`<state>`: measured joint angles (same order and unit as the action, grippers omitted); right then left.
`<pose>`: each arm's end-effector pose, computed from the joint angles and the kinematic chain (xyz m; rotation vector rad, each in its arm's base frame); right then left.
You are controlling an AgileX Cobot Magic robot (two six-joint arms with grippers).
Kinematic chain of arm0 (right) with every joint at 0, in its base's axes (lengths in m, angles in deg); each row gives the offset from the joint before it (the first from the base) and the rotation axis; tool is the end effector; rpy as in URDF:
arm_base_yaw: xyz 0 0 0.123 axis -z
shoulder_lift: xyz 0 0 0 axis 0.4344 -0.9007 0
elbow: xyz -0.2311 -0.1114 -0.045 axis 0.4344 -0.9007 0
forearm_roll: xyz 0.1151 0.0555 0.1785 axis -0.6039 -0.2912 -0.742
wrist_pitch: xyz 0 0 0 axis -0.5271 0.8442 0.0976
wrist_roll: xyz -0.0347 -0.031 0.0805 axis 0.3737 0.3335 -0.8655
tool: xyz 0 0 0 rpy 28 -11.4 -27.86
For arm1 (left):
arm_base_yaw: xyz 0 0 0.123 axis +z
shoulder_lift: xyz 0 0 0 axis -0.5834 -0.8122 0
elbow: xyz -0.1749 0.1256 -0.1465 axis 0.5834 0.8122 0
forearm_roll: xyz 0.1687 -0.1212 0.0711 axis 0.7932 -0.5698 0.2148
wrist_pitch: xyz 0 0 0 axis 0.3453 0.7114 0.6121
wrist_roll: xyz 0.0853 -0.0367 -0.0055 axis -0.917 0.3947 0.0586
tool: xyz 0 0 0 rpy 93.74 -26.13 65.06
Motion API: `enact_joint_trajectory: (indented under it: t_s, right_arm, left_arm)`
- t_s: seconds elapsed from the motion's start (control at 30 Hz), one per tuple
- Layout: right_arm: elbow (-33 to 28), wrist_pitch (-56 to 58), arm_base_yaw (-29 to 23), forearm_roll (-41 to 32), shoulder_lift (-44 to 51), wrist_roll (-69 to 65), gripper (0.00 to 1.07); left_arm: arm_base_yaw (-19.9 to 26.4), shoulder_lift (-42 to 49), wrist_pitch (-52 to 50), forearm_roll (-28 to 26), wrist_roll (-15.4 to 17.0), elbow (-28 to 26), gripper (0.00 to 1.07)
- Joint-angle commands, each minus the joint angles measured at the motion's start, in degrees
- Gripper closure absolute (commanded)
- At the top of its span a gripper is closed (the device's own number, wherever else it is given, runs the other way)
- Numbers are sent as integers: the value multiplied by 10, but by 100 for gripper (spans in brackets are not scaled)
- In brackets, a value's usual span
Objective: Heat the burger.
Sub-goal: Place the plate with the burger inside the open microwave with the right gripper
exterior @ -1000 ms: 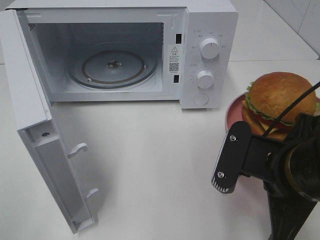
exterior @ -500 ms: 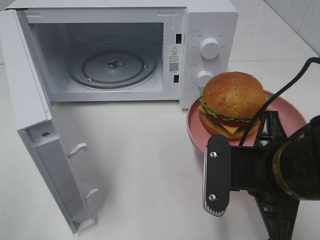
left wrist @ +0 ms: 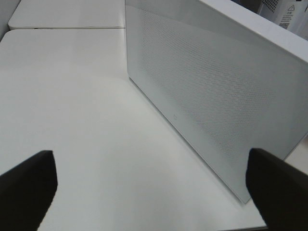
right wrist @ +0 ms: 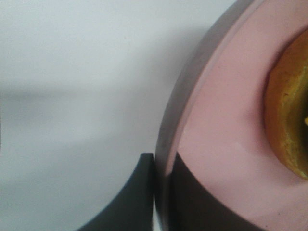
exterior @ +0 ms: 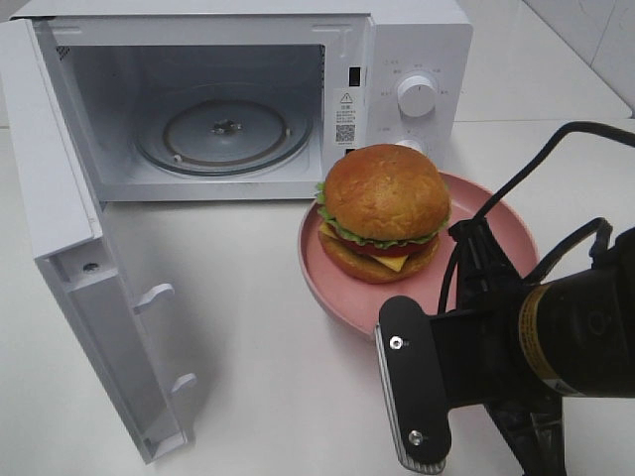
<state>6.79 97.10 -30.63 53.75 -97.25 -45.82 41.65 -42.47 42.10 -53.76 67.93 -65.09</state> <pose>0.1389 0.1570 0.1764 -2.0512 1.6080 -0.3872 -0.0099 -0.0224 0.2657 0.0981 2.0162 -0.1307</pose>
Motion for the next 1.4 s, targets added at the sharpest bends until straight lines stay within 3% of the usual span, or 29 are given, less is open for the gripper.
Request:
enact_joint_trajectory:
  t_s: [0.03,0.4,0.47,0.73,0.8,0.9,1.4]
  right_arm:
    - [1,-47,21,-11,4,83,107]
    - [1,-85,88,-88,4,274,107]
    - [1,-100,121,-157,4,390,107]
    - [1,-106,168,-268,4,556,107]
    - [1,-123,191,-355,4,673,107]
    - [2,-131,207,-405,4,738,107]
    - [40,-121,215,-415,-1,765,107]
  left_arm:
    - [1,10,-7,-1,0,2,7]
    - [1,10,-7,-1,0,2,7]
    - [1,10,-7,-1,0,2,7]
    - [1,10,-7,-1,0,2,7]
    - [1,10,-7,-1,0,2,7]
    - [1,10,-7,-1,0,2,7]
    - [1,10,-7,-1,0,2,7]
